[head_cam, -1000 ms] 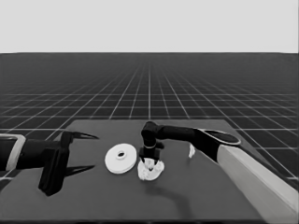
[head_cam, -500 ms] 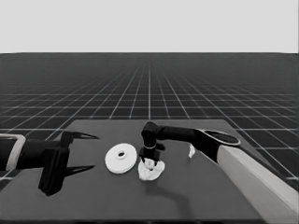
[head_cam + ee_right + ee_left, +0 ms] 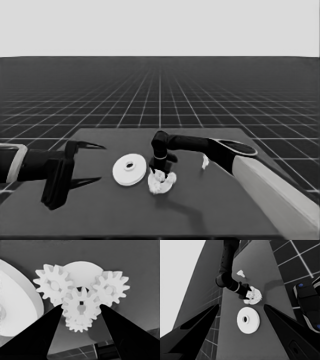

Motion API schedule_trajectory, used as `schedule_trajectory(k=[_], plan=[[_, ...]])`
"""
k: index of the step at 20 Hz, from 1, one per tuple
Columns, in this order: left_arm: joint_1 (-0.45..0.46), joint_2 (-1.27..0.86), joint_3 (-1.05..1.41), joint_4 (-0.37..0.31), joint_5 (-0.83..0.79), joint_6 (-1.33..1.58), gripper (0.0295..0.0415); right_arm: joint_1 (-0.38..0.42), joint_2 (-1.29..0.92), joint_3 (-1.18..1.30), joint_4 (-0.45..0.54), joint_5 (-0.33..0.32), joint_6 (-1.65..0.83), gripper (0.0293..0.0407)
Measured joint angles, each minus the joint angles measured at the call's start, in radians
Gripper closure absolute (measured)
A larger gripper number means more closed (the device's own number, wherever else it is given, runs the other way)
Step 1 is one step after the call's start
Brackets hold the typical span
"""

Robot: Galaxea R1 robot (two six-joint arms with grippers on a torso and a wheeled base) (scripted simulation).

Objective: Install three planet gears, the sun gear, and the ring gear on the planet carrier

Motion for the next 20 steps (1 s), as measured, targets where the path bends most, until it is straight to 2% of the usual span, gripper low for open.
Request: schedule_trajectory(k=[20], plan=[[0.0,0.0,0.0,0.0,0.0,0.0,0.0326,0.0,0.0,0.0,0.0,0.0,0.209,0.039]])
